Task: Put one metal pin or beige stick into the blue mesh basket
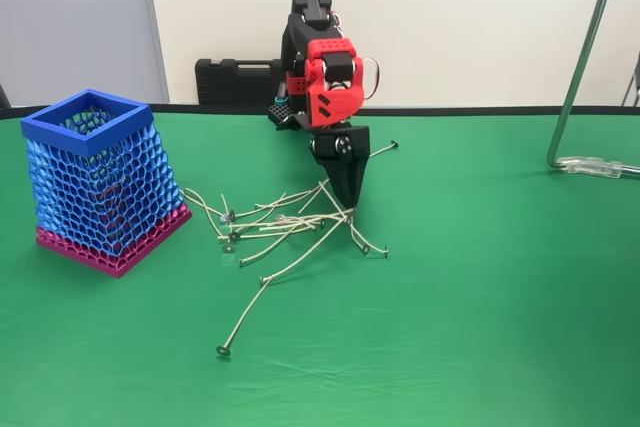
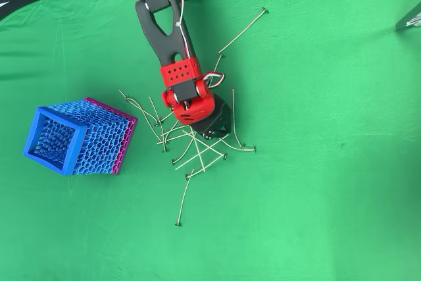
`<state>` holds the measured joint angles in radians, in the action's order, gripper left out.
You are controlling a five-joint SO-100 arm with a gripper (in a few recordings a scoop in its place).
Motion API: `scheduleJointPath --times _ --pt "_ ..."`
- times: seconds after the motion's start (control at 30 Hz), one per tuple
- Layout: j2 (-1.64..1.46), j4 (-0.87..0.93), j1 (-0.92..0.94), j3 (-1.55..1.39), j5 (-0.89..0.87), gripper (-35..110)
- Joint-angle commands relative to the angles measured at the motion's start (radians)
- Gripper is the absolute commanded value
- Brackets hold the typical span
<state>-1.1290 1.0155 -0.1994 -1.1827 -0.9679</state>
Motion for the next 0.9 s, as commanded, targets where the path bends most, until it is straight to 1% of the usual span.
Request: scheduleJointPath --times 0.0,0.43,0.67,0.87 --pt "-0.140 -0.014 -0.005 -0.078 0.020 1" --pt "-0.595 -0.008 0.058 -0.417 0.176 1" --pt "-0.767 0.066 0.118 -0.466 0.293 1" --pt "-0.851 0.146 0.189 -0.431 0.416 1"
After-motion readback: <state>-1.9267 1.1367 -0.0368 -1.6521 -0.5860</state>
